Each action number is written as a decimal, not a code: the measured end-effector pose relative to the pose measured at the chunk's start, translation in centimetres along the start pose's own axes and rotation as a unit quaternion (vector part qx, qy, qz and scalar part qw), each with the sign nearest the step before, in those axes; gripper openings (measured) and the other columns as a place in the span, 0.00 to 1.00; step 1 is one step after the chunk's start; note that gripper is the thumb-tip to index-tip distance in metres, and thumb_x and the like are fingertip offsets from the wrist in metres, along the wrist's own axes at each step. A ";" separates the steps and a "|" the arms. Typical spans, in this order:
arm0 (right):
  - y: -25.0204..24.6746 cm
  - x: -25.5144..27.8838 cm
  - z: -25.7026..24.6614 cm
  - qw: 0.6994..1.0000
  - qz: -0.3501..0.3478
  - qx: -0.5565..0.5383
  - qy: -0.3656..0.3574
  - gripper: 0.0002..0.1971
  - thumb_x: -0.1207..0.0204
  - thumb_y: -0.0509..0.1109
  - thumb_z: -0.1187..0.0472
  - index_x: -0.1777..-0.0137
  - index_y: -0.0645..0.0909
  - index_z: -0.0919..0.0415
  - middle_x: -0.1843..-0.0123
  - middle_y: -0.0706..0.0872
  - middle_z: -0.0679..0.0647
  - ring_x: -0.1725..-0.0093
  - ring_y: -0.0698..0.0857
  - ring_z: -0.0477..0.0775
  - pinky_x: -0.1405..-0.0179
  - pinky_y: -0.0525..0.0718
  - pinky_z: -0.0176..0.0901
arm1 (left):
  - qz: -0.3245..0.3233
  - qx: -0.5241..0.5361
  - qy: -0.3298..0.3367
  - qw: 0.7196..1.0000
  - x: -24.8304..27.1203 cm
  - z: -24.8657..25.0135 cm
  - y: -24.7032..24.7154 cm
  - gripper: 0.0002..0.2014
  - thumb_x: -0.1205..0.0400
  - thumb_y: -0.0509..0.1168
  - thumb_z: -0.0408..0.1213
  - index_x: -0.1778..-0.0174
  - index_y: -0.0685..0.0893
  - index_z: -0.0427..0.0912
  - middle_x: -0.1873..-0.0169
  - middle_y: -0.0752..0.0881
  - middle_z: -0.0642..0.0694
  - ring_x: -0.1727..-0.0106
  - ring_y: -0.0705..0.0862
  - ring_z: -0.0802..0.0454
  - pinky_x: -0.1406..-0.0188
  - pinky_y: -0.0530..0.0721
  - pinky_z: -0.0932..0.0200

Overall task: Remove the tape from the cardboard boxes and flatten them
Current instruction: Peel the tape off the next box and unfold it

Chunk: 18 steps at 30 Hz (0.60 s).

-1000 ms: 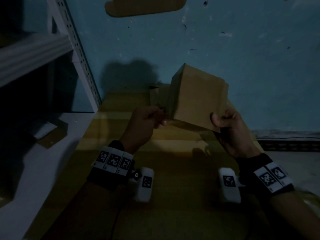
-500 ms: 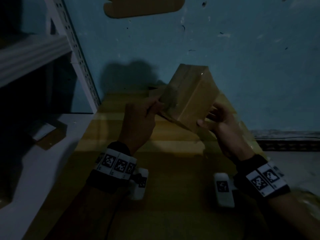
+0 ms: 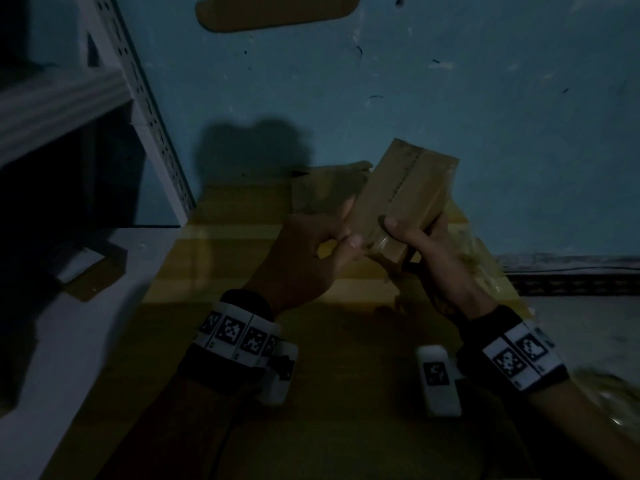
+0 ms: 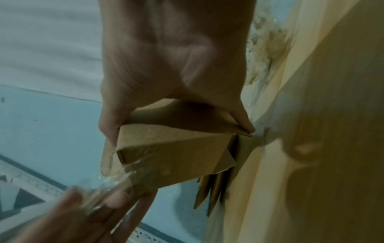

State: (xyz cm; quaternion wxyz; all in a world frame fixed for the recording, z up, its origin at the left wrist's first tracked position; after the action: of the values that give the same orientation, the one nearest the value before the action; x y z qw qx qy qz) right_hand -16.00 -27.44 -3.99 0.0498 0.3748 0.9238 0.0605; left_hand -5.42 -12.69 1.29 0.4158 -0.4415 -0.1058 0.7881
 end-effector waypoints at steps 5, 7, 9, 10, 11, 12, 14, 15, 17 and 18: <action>-0.4 0.1 -0.2 1.000 0.022 0.008 -0.017 0.50 0.37 0.83 0.49 0.17 0.60 0.46 0.30 0.83 0.44 0.37 0.89 0.47 0.48 0.93 0.52 | 0.002 -0.010 0.031 0.999 0.4 1.5 0.4 0.17 0.20 0.70 0.46 0.65 0.85 0.33 0.63 0.82 0.66 0.58 0.81 0.78 0.36 0.83 0.54; -0.5 0.2 -0.2 0.999 0.025 0.012 -0.020 0.50 0.37 0.83 0.49 0.18 0.59 0.45 0.30 0.82 0.44 0.38 0.88 0.47 0.50 0.92 0.53 | 0.011 -0.012 0.029 0.999 0.4 1.5 0.4 0.18 0.21 0.71 0.47 0.66 0.85 0.34 0.62 0.79 0.71 0.61 0.81 0.77 0.41 0.85 0.52; -0.5 0.1 -0.2 0.999 0.022 0.012 -0.021 0.50 0.37 0.83 0.49 0.17 0.58 0.46 0.30 0.82 0.44 0.40 0.89 0.44 0.50 0.93 0.51 | 0.012 -0.007 0.013 1.000 0.3 1.0 0.6 0.16 0.20 0.70 0.48 0.65 0.84 0.38 0.64 0.80 0.69 0.63 0.81 0.75 0.41 0.85 0.55; -0.6 0.1 -0.2 1.000 0.020 0.011 -0.020 0.51 0.37 0.83 0.50 0.17 0.58 0.46 0.30 0.82 0.44 0.42 0.89 0.43 0.52 0.93 0.49 | 0.012 0.001 -0.005 1.000 0.3 0.5 0.6 0.13 0.19 0.69 0.46 0.62 0.84 0.40 0.65 0.80 0.68 0.61 0.82 0.74 0.43 0.85 0.62; -0.6 0.0 -0.1 1.000 0.019 0.010 -0.018 0.51 0.37 0.83 0.50 0.17 0.58 0.46 0.29 0.82 0.45 0.43 0.90 0.42 0.53 0.92 0.46 | 0.016 0.014 -0.028 0.999 0.1 0.1 0.5 0.09 0.18 0.68 0.43 0.57 0.84 0.40 0.63 0.81 0.66 0.58 0.83 0.73 0.47 0.85 0.67; -0.6 0.0 0.0 1.000 0.019 0.009 -0.015 0.51 0.37 0.84 0.50 0.17 0.58 0.47 0.29 0.82 0.46 0.42 0.90 0.43 0.54 0.92 0.45 | 0.022 0.030 -0.050 0.998 0.0 -0.3 0.3 0.07 0.17 0.68 0.39 0.52 0.83 0.39 0.59 0.83 0.66 0.53 0.85 0.69 0.50 0.86 0.67; -0.6 -0.1 0.1 1.000 0.023 0.006 -0.012 0.52 0.37 0.84 0.49 0.17 0.58 0.46 0.29 0.82 0.46 0.40 0.90 0.47 0.52 0.92 0.46 | 0.024 0.056 -0.052 0.997 -0.2 -0.6 0.1 0.05 0.16 0.65 0.34 0.50 0.81 0.36 0.49 0.83 0.66 0.44 0.86 0.58 0.46 0.87 0.51; -0.7 -0.1 0.1 1.000 0.026 0.006 -0.012 0.51 0.37 0.84 0.48 0.17 0.58 0.45 0.29 0.83 0.46 0.38 0.90 0.49 0.51 0.93 0.49 | 0.014 0.067 -0.037 0.997 -0.3 -0.4 0.2 0.04 0.16 0.63 0.32 0.52 0.81 0.36 0.46 0.84 0.58 0.41 0.85 0.52 0.40 0.84 0.43; -0.7 -0.1 0.1 0.999 0.030 0.010 -0.012 0.50 0.37 0.84 0.47 0.18 0.59 0.44 0.29 0.82 0.45 0.37 0.88 0.50 0.51 0.92 0.53 | -0.018 0.090 -0.027 0.995 -0.2 -0.3 0.8 0.09 0.16 0.60 0.26 0.53 0.85 0.38 0.43 0.87 0.41 0.31 0.80 0.59 0.23 0.72 0.40; -0.7 0.0 0.0 0.999 0.031 0.008 -0.011 0.50 0.37 0.83 0.47 0.18 0.59 0.44 0.30 0.82 0.44 0.36 0.88 0.50 0.52 0.92 0.52 | -0.034 0.110 -0.036 0.993 0.0 -0.3 1.1 0.12 0.17 0.59 0.24 0.53 0.88 0.38 0.41 0.88 0.37 0.27 0.76 0.65 0.18 0.66 0.43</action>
State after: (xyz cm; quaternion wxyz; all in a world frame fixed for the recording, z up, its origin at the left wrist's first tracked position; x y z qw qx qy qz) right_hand -16.47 -27.99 -4.14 0.0547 0.4044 0.9115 0.0501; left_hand -5.82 -13.50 0.54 0.4848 -0.3607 -0.0480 0.7954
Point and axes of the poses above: each hand's wrist, its own x-axis away from the middle knuckle, its own y-axis out of the palm, z = x × y, the point moved 7 cm from there along -x, towards the middle knuckle
